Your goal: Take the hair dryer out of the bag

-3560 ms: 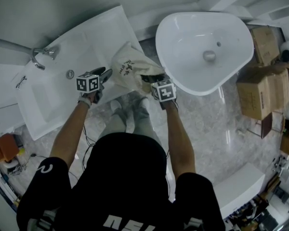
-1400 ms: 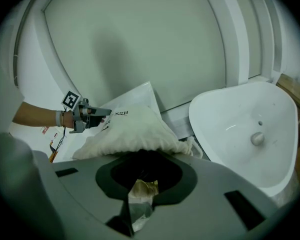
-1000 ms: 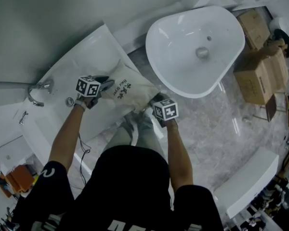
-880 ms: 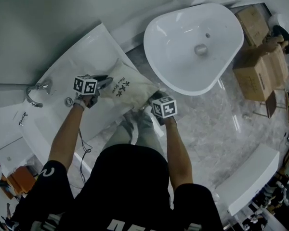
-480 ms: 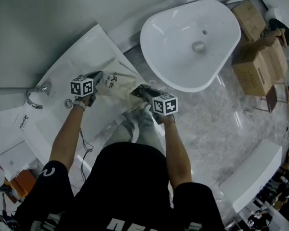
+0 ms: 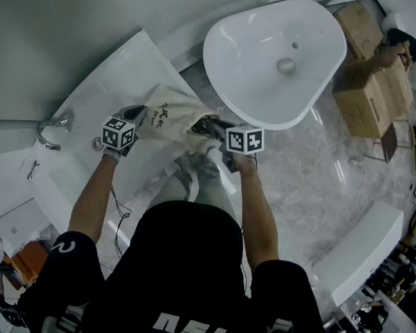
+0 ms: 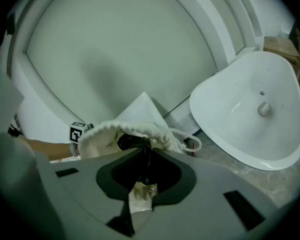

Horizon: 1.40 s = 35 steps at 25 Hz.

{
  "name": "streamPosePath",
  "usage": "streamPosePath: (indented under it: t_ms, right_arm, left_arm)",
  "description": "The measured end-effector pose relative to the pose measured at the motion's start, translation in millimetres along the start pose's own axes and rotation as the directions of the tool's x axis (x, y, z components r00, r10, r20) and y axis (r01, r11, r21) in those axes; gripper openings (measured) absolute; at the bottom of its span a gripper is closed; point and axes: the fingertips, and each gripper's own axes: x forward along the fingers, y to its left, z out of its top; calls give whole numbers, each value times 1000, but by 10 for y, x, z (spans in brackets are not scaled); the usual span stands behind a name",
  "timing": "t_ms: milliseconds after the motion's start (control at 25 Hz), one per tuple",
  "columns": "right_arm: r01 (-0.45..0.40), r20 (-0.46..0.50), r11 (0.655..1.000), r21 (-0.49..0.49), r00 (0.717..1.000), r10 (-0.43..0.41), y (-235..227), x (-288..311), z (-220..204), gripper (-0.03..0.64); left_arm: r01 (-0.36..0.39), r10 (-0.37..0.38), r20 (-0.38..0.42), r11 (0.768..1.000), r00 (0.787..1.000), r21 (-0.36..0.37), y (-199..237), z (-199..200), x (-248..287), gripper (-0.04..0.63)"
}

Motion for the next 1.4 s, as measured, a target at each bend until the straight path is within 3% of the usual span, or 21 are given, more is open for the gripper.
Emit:
streamPosePath:
  t_ms: [120, 240, 360, 520, 600, 640, 720, 760, 840, 880, 920, 1000, 1160, 1400]
  right_arm:
    - [-6, -27, 1000, 3, 1000, 6, 114, 4, 42, 48]
    - [-28, -39, 992, 123, 999, 33, 188, -41, 84, 48]
    - [-20, -51, 974, 227, 998, 32, 154, -97, 96, 48]
    - [17, -76, 986, 164, 997, -5, 55, -67, 28, 48]
    - [28, -84, 989, 148, 996, -16, 6, -45, -12, 49]
    - [34, -89, 989, 146, 996, -21, -17, -31, -33, 50]
    - [40, -96, 988, 150, 995, -25, -40, -3, -65, 51]
    - [41, -97, 987, 153, 995, -26, -42, 11, -77, 51]
    - [45, -97, 987, 157, 995, -30, -32, 44, -96, 51]
    - [47, -97, 986, 157, 995, -32, -21, 63, -104, 51]
    - [49, -96, 986, 158, 995, -34, -10, 78, -111, 51]
    - [48, -94, 986, 161, 995, -33, -1, 82, -123, 51]
    - [29, -84, 985, 170, 996, -15, 16, 57, -144, 51]
    - [-17, -48, 970, 241, 998, 29, 107, 9, -99, 49]
  left_arm:
    - [-7, 17, -76, 992, 997, 124, -104, -228, 17, 2]
    - [-85, 94, -63, 988, 994, 131, -27, -271, 11, 2]
    - [-88, 98, -53, 982, 994, 167, -87, -267, 60, 2]
    - [-111, 105, 74, 990, 992, 82, -159, 10, -124, 18]
    - [-124, 109, 155, 988, 982, 89, -303, 255, -270, 21]
    - [-105, 81, 185, 987, 979, 123, -473, 368, -319, 21]
    - [19, -66, 208, 975, 976, 221, -1070, 532, -344, 20]
    - [112, -169, 194, 956, 966, 273, -1460, 556, -324, 14]
    - [285, -349, 126, 888, 929, 360, -2207, 466, -228, 0]
    - [345, -401, 79, 859, 912, 377, -2483, 370, -146, 0]
    - [387, -427, 31, 846, 904, 367, -2669, 256, -35, 0]
    - [420, -422, -59, 860, 905, 291, -2813, 12, 234, 0]
    - [354, -328, -176, 923, 928, 149, -2655, -343, 627, 0]
    - [277, -235, -261, 951, 936, 137, -2408, -531, 788, 0]
